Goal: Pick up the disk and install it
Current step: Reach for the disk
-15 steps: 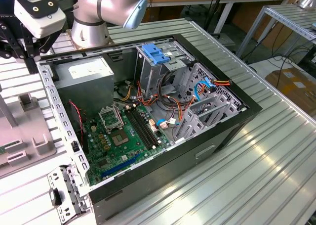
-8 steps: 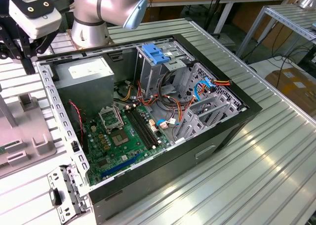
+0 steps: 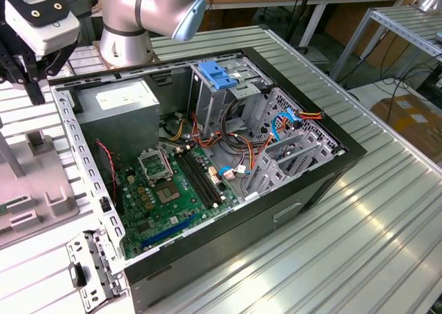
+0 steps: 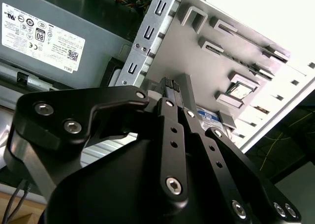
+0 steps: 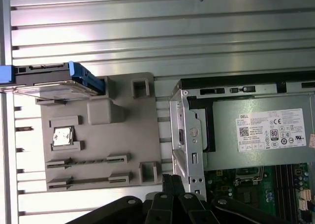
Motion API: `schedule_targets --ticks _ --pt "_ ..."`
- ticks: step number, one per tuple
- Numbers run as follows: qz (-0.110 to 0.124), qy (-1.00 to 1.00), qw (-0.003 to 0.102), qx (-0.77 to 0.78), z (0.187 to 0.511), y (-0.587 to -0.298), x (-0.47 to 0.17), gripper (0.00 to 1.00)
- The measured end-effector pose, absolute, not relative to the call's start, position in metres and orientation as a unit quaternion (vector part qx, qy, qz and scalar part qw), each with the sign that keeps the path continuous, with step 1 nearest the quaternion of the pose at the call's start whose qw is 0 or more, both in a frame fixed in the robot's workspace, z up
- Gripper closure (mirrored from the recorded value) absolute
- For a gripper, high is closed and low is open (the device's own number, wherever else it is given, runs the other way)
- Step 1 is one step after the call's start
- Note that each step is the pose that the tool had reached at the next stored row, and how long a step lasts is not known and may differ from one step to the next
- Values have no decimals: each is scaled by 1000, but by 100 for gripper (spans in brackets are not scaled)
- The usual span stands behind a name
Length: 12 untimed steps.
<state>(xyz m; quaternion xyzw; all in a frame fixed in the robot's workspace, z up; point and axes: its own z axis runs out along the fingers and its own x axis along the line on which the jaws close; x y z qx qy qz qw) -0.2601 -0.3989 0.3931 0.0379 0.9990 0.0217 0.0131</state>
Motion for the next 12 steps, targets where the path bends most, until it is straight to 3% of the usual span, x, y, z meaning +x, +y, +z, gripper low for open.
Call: schedule_targets --ticks 12 --pt "22 999 13 38 393 -399 -267 89"
